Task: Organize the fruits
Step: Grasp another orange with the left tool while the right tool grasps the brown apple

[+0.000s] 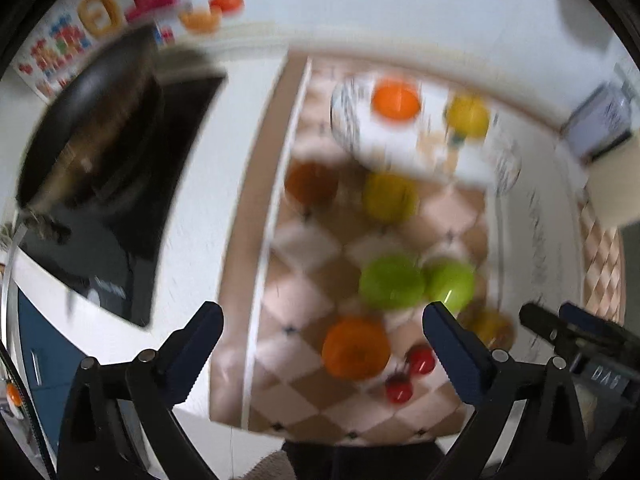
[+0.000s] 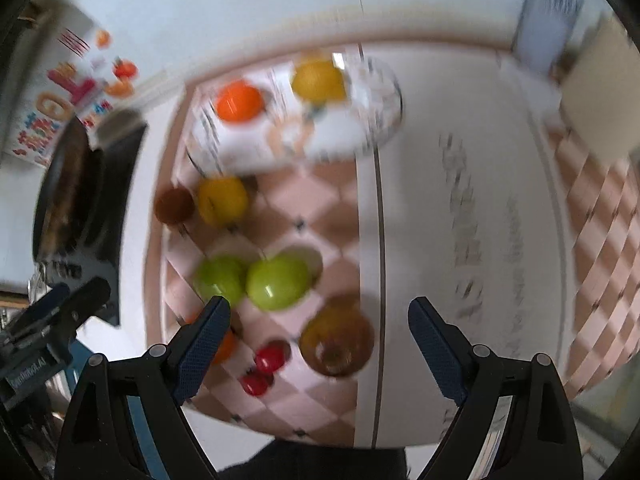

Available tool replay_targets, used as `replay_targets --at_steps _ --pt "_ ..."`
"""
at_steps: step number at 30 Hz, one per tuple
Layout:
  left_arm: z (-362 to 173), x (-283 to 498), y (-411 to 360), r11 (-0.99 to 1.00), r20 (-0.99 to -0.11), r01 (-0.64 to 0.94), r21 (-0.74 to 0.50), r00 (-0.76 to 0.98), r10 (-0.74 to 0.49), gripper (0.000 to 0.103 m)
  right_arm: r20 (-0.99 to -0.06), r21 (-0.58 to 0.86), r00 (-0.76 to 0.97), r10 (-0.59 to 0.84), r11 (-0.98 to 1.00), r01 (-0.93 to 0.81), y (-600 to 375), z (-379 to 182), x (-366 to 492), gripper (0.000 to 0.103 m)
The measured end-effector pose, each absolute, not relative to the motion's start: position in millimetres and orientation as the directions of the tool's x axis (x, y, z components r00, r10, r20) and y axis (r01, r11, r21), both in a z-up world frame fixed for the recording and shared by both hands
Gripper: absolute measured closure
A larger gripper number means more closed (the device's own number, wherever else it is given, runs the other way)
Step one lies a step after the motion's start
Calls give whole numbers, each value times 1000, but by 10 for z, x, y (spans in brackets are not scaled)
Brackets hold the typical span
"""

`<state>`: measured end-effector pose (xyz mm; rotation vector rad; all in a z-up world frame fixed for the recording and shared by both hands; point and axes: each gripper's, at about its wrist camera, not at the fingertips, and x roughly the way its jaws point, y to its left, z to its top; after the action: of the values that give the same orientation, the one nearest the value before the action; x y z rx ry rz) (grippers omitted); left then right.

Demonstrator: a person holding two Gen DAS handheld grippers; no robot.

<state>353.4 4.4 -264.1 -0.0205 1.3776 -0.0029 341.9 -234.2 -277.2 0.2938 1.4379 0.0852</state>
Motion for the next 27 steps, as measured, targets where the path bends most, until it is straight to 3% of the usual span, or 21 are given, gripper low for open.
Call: replay_targets --at_steps 7,13,15,18,25,27 --pt "-3333 3412 -39 997 -997 -24 -73 5 -73 1 -968 252 27 251 959 131 -2353 -3312 3308 10" --pt "-3611 3393 -126 995 -995 -28 -96 -33 -97 4 -967 252 -7 255 959 126 -2338 -3516 3295 11" --pt "-3679 3386 -143 994 -993 -32 -107 -42 -108 21 -966 253 -19 257 959 128 -2348 -3597 3287 11" --pt "-3753 3370 -177 994 -993 -30 -107 -50 -109 37 -961 266 -39 273 954 137 -2350 -3679 3310 13" --pt "-3754 3326 -222 996 -995 -4 -93 -23 -93 41 -958 274 -48 283 952 139 -2328 -3760 3341 19" --pt "-3768 3322 -259 996 -996 1 -86 -18 -86 42 -962 261 -43 268 956 132 -2288 -3757 3370 25"
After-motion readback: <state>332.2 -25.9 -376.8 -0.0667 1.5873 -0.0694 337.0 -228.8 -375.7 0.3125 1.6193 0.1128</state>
